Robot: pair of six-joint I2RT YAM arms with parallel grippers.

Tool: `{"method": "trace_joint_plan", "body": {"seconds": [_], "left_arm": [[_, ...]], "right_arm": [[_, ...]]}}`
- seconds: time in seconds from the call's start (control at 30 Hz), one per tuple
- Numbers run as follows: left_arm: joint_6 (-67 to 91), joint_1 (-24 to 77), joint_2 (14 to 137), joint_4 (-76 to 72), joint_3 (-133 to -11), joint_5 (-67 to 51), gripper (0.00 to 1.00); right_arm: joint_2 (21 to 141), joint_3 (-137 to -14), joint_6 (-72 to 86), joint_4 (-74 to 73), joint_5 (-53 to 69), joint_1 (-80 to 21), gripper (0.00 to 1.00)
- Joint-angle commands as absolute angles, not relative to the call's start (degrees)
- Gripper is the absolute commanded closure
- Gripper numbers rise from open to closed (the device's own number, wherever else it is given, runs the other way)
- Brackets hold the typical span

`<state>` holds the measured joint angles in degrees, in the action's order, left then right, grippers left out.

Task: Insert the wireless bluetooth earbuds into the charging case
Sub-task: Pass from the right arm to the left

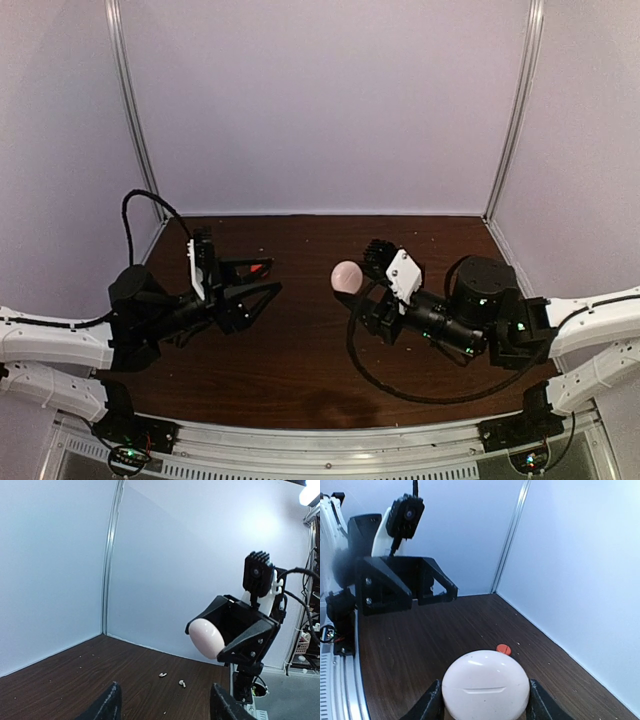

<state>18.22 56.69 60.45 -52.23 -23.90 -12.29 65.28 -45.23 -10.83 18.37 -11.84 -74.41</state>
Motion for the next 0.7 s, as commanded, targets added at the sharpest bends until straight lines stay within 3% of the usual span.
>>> {"method": "trace_joint_plan", "body": {"seconds": [0.0,0.67], "left_arm": [[24.33,56.78,59.75,-45.97,-27.61,-15.58,0.42],[28.66,59.84,72.73,-40.09,-37.71,-18.33,0.51]], "right_arm": [[66.64,-45.82,-20.48,15.54,-26.03,-78.02,0.5],[74.71,-48.78,-26.92,17.56,-39.61,-83.89,0.52]]}}
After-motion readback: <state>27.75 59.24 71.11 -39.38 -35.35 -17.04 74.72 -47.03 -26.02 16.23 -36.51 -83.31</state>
